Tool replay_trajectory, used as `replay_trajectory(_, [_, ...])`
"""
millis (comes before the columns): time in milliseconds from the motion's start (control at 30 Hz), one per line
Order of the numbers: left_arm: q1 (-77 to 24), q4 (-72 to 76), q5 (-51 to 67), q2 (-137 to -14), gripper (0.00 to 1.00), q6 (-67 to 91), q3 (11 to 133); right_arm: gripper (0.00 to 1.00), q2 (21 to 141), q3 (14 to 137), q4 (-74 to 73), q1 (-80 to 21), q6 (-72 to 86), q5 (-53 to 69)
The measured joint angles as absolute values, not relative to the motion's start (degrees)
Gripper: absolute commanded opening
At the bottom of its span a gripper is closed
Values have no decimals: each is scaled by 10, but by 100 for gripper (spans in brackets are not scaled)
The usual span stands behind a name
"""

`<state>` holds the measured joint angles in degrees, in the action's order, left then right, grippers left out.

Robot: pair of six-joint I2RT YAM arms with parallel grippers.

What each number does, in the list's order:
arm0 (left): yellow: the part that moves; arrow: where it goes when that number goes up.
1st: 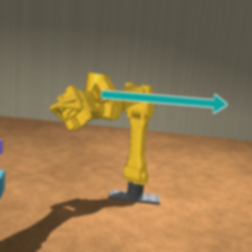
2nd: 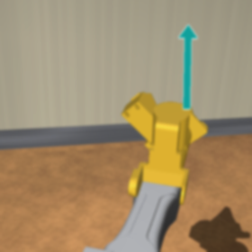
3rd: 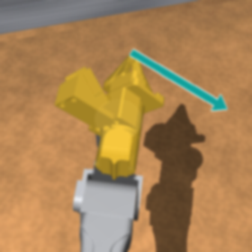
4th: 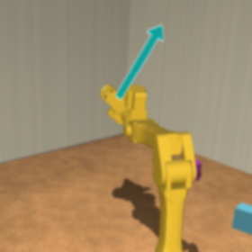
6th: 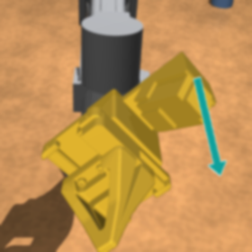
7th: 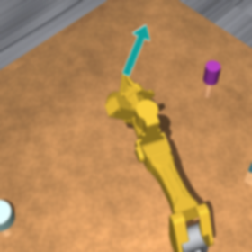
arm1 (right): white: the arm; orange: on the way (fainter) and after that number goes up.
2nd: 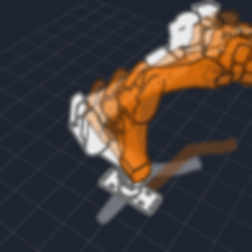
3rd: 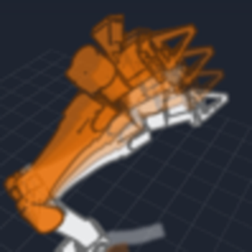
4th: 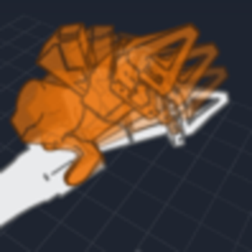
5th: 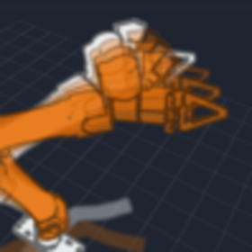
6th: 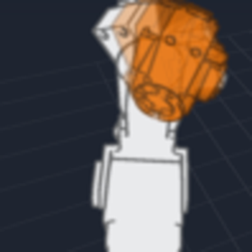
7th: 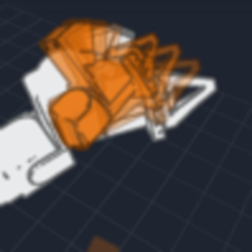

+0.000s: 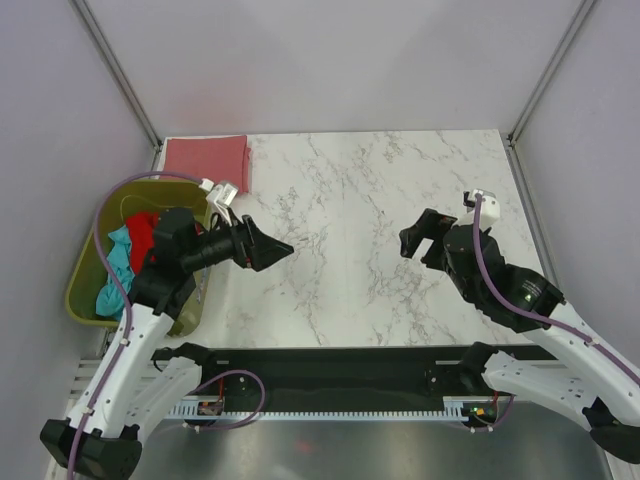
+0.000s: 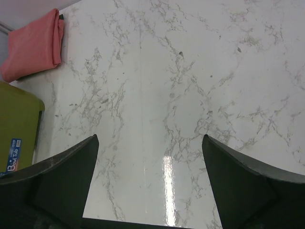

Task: Fold and stack the t-shirts
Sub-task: Grab the tshirt from the pile

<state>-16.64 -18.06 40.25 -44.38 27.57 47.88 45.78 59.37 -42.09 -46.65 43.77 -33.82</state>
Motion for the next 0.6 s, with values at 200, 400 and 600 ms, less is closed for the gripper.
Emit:
replay_trajectory(200, [-166, -246, 326, -478, 90, 256, 555, 98, 447, 571, -421, -467, 437, -331])
replay_trajectory(400, [-151, -348, 70, -545, 93, 246, 679, 98, 428, 557, -421, -467, 436, -326])
replay_trajectory(600, [-12, -412, -71, -581, 85, 302, 707, 98, 404, 547, -420, -467, 429, -322])
